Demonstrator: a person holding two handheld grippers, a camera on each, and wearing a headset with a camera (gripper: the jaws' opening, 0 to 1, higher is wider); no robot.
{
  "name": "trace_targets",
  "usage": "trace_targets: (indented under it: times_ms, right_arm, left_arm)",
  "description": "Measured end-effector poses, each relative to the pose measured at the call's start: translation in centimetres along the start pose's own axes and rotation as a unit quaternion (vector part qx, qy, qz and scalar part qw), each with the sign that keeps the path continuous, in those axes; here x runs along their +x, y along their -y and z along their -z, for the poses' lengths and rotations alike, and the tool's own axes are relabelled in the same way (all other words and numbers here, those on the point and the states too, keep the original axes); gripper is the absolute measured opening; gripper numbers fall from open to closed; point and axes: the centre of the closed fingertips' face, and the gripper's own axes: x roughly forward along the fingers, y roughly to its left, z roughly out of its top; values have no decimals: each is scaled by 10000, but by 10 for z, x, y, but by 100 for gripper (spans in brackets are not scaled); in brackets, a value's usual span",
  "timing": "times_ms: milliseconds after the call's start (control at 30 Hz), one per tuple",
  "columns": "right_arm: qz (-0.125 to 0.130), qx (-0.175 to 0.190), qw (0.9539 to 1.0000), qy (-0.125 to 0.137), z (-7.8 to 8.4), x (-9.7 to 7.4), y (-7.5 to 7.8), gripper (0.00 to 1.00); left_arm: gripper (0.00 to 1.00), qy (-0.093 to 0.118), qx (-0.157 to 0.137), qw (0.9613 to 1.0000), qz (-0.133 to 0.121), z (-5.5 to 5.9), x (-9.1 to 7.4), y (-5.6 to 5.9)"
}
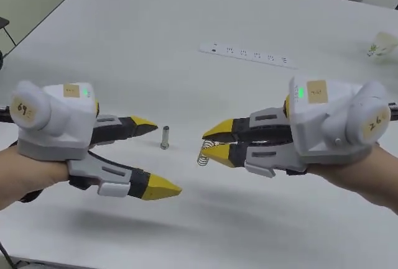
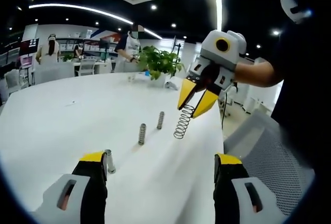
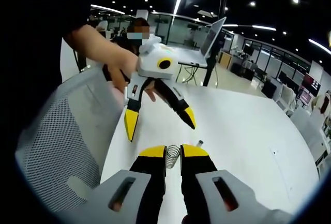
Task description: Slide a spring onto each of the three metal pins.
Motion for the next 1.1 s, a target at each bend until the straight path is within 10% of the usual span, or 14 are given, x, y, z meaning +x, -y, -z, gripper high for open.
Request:
trace_targets:
  times_ms: [200,1100]
  right_arm:
    - [13,-8,10000,-18,2,1,2,7]
    - [125,52,9998,-170,12,26,27,7]
  left_arm:
    - [97,75,-61,9997,-234,3,-8,-10]
    - [98,123,-246,9982,-530,13,-22,-22]
